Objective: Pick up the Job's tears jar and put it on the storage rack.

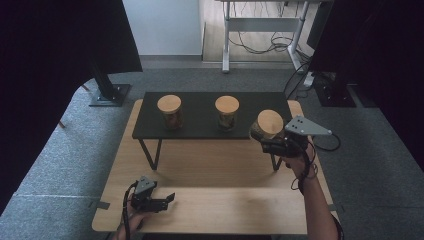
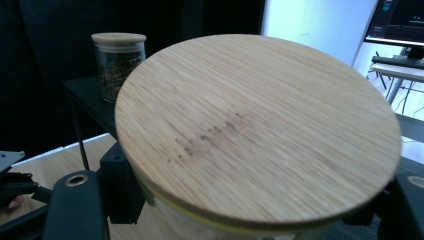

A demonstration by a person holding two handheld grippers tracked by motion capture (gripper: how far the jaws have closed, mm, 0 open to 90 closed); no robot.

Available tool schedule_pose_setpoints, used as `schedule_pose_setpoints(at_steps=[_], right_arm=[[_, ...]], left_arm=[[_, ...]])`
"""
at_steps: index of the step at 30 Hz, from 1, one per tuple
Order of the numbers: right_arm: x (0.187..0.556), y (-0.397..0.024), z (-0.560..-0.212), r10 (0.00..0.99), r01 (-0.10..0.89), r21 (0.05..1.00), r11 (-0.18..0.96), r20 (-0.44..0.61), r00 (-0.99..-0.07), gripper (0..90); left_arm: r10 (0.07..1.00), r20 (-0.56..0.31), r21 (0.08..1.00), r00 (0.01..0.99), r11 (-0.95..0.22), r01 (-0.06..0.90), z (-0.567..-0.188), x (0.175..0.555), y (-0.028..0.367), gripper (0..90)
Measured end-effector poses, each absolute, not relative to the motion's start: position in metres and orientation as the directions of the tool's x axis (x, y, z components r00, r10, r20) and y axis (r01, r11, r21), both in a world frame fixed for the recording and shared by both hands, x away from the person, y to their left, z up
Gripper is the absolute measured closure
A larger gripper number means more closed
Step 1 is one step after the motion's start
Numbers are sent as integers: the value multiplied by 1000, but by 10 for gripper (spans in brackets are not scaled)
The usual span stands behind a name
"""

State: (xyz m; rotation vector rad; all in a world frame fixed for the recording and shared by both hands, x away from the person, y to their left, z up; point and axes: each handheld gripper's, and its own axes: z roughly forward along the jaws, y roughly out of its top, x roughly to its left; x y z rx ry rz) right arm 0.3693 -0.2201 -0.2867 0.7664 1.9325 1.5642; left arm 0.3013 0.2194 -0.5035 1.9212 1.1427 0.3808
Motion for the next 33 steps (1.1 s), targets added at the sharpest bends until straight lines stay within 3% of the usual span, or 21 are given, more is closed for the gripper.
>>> schedule_pose_setpoints(at_steps=[23,33], right_arm=[[398,-218,-287,759,137,976,168,-39,-650,245],[411,-212,-294,806,157,967,200,-71,-587,245]], left_arm=[[831,-153,792,534,-221,570,-504,301,220,94],[831,-151,790,535,-224,571,-503,300,220,94]])
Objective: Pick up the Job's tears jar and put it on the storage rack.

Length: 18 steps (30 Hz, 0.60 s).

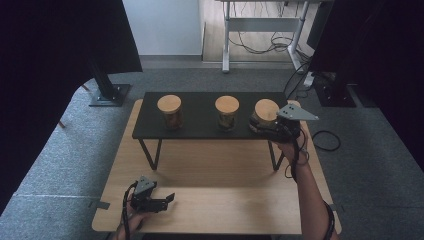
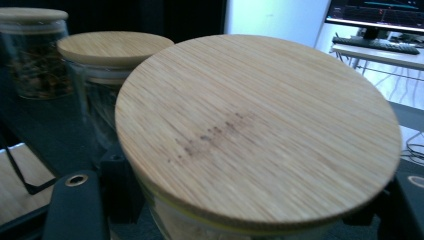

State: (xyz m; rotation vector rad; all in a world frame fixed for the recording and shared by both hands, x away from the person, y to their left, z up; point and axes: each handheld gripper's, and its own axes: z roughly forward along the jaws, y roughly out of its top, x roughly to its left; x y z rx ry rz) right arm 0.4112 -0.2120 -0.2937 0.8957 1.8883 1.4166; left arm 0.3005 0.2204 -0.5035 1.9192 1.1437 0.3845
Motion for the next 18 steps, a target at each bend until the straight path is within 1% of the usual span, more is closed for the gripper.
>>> schedule_pose_setpoints(at_steps=[8,15,18], right_arm=[[416,-208,-298,825,174,958,228,-95,-558,245],[419,-205,-300,825,177,956,236,-101,-556,243],[421,-204,-301,835,179,955,238,-107,-540,218]], left_arm=[[832,-152,791,534,-222,570,-504,300,220,94],[831,-154,790,534,-221,572,-503,300,221,94],[832,-152,791,534,-222,571,-503,300,221,94]])
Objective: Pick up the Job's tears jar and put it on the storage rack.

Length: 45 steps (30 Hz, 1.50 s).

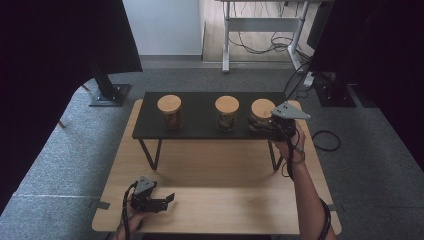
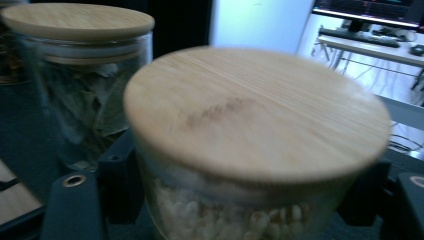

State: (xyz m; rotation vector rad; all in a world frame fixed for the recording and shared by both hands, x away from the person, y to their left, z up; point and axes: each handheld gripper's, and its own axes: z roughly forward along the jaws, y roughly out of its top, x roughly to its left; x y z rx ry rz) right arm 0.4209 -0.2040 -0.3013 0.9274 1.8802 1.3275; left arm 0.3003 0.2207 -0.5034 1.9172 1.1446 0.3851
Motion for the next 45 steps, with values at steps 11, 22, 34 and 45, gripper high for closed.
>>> schedule_pose_setpoints(at_steps=[11,22,34,45], right_arm=[[424,-204,-302,846,196,953,233,-99,-523,208],[422,-205,-300,851,195,955,222,-92,-517,155],[414,-212,-297,843,191,965,181,-52,-535,92],[391,-231,-304,845,170,979,115,-7,-534,41]], left_arm=[[834,-162,790,527,-211,576,-504,301,222,93],[840,-178,783,513,-195,591,-504,302,224,97],[848,-177,768,499,-198,609,-505,304,223,99],[853,-178,764,490,-194,615,-505,305,223,117]])
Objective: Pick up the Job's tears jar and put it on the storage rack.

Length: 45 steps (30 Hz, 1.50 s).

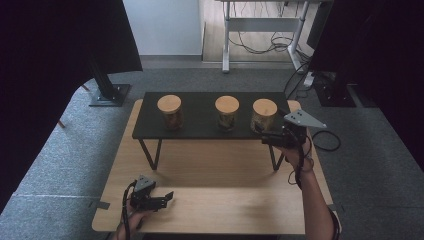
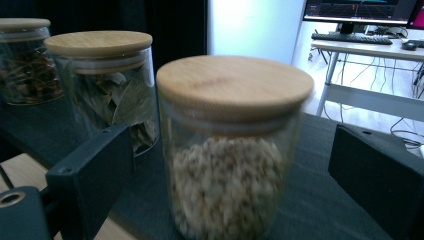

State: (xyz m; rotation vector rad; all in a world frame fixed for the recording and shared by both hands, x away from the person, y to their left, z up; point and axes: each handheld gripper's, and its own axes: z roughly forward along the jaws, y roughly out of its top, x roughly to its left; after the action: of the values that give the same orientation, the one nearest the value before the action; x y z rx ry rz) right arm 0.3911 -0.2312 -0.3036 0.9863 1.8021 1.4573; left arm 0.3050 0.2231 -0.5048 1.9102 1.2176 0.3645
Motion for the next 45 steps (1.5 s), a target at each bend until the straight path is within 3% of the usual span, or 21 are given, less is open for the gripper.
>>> schedule_pose_setpoints(at_steps=[22,37,45], right_arm=[[323,-265,-359,819,118,992,37,38,-572,50],[293,-259,-426,796,233,972,21,125,-592,54],[287,-251,-466,782,345,938,26,195,-591,57]], left_arm=[[854,-166,768,493,-202,608,-504,304,223,105],[854,-165,769,494,-202,606,-504,303,223,104],[854,-159,768,496,-208,605,-504,302,222,104]])
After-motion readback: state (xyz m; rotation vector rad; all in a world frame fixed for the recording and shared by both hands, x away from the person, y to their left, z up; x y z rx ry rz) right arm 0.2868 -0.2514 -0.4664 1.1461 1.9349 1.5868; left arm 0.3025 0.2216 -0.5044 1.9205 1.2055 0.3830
